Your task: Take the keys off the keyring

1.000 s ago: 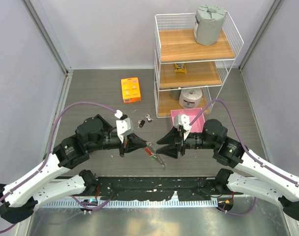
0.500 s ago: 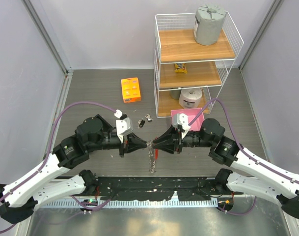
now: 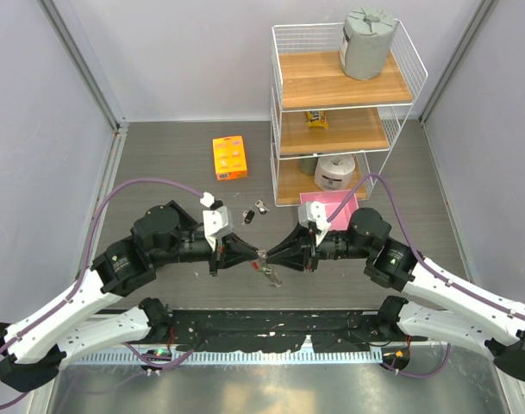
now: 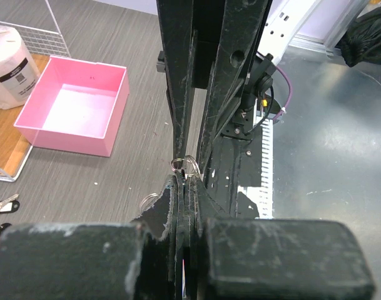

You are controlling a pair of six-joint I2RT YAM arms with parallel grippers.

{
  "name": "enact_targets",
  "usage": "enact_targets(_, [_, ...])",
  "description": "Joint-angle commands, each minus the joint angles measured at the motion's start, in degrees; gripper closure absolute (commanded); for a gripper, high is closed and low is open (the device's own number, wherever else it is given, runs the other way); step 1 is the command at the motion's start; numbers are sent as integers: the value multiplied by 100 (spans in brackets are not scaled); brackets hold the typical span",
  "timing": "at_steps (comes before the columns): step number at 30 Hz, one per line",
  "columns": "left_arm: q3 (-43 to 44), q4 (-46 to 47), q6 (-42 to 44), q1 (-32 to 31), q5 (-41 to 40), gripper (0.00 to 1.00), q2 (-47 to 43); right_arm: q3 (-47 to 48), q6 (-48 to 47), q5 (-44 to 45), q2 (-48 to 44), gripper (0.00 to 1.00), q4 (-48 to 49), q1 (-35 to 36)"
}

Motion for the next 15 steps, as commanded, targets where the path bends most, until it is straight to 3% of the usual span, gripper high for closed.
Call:
enact_targets(1, [320,365,-38,-5,123,100,-51,205,-57,-84,86,77,229,71])
enact_targets(10, [311,338,-47,-5,167,100,-33,267,-57,-75,112,77,202,80])
enact_targets(15, [285,347,-65,-5,176,100,-51,267,-57,-31,51,72,176,80])
